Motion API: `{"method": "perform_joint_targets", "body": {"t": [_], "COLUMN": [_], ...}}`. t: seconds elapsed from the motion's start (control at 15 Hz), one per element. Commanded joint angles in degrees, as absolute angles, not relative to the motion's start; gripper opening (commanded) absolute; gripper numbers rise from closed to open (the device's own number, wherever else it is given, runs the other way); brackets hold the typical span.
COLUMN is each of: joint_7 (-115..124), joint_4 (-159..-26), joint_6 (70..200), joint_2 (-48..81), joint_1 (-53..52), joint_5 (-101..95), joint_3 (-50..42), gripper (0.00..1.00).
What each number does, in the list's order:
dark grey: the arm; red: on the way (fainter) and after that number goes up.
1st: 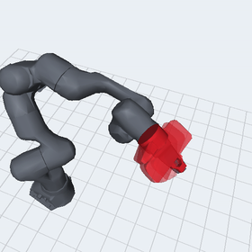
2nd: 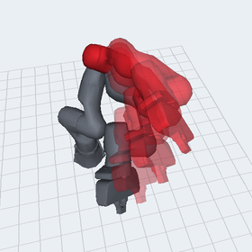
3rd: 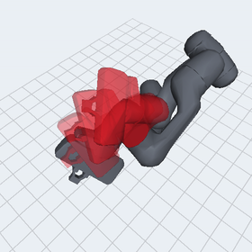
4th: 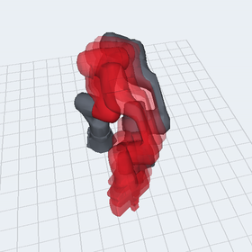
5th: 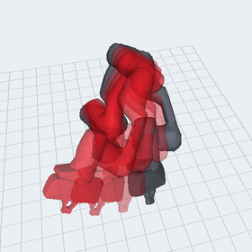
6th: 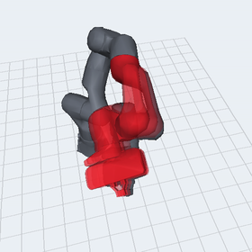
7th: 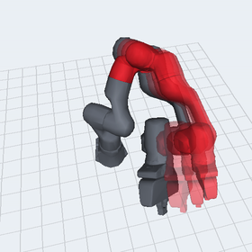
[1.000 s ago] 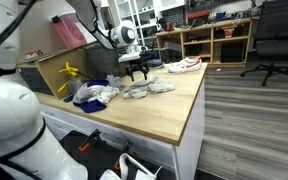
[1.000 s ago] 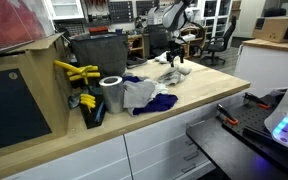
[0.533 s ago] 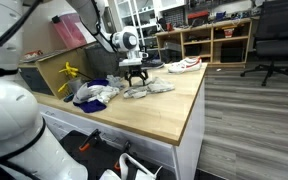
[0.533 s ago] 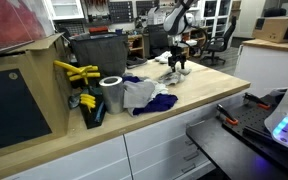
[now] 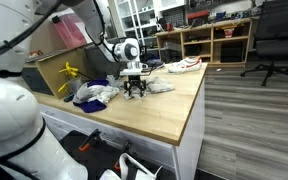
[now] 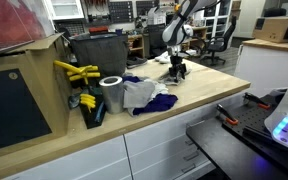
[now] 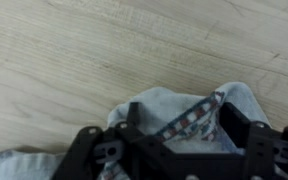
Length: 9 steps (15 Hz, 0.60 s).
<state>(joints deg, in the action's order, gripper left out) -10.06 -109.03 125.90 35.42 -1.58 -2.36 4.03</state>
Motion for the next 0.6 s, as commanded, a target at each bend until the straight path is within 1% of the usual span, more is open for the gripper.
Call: {"method": "perform_joint_targets", "body": {"t": [0.0, 0.4, 0.47, 0.53], "joint_7": [-11.2, -11.2, -11.1, -11.3], "joint_4": [-108.4, -111.1, -111.8, -112.9], "joint_6": [123.8, 121.2, 120.1, 118.5], "joint_2": [35.0, 32.1, 31.5, 30.7], "joint_1": [-1.0, -0.6, -0.7, -0.7], "joint_5": [-2.5, -3.3, -3.7, -4.1], "joint_3": [4.0, 3.3, 3.1, 3.1], "gripper": [0.52, 0.07, 0.01, 0.0]}}
